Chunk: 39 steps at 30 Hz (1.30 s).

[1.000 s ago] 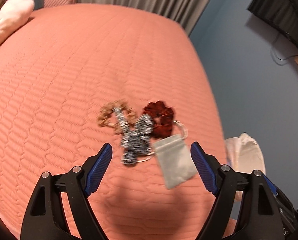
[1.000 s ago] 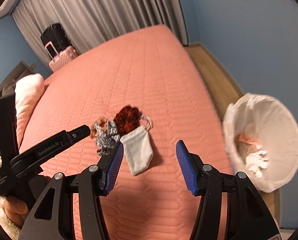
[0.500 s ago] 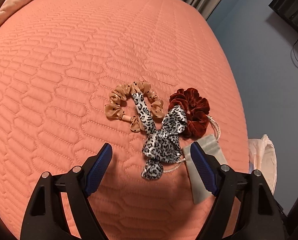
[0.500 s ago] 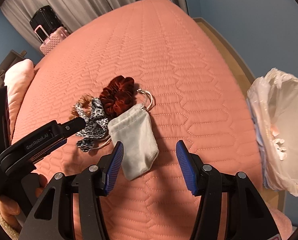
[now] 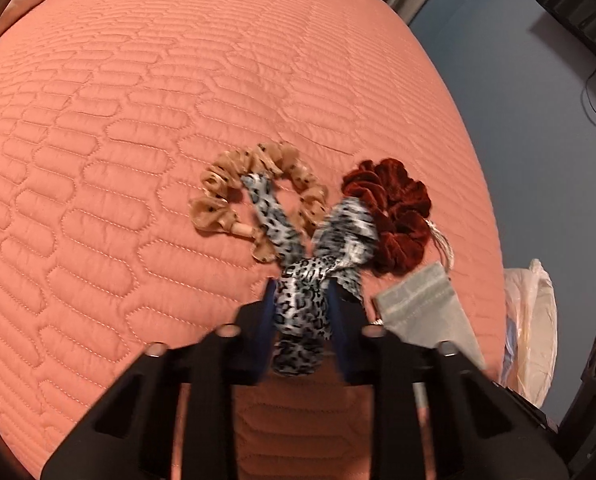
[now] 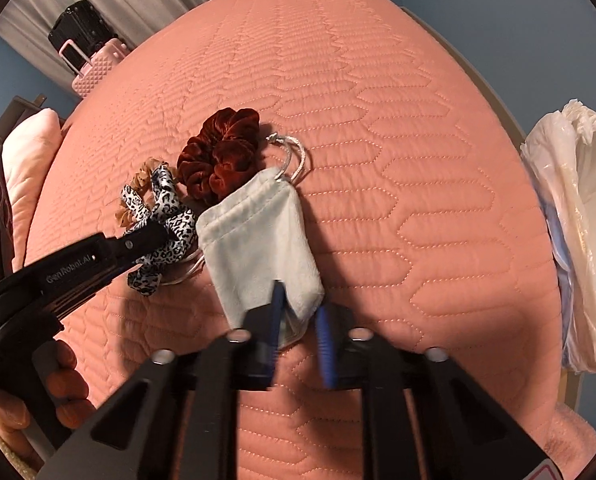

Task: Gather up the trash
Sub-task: 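Grasp the leopard-print scrunchie with the left tool while the right tool grasps the grey pouch, then carry the scrunchie and pouch in both tools over the wastebasket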

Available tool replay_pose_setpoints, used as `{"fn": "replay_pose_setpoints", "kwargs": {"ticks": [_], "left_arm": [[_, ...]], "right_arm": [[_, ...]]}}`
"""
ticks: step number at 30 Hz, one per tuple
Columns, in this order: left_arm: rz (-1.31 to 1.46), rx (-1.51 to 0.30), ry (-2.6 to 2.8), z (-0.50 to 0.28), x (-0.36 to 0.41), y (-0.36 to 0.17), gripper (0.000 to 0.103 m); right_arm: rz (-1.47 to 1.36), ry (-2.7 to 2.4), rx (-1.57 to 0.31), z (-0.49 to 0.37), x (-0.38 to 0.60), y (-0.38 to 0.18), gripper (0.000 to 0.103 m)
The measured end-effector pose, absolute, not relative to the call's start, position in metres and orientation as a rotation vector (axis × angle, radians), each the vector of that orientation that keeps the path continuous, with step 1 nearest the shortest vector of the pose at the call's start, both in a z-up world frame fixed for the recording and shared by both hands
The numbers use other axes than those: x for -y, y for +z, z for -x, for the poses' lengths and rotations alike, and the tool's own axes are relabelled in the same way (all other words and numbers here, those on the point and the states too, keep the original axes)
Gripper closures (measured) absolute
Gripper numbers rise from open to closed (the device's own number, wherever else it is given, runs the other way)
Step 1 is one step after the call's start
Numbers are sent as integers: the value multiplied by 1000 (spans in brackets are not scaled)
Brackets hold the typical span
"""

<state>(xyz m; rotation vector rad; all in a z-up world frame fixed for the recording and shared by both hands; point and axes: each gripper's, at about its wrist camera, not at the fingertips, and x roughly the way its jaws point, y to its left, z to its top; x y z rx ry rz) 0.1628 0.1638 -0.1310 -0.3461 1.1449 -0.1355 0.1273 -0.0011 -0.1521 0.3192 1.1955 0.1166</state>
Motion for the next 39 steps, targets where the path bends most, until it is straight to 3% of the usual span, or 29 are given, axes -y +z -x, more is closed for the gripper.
{"fn": "replay_pose_setpoints", "kwargs": {"ticks": [3,13,25,39], "left_arm": [[327,-1121,-159,-158,-159,-121,91],[305,-1013,-242,-141,-141,-60,92],[222,-871,-416,-111,-63,17,92],[119,-800,-563,-83,25,64,92]], "right_arm": [[-326,121,-1175,-125,2,-144,98],[-353,131,-1010,-108,24,-71,99],[-401,101,-773,-62,85,29,99],[-450,-39,-627,-10,177,78,99]]}}
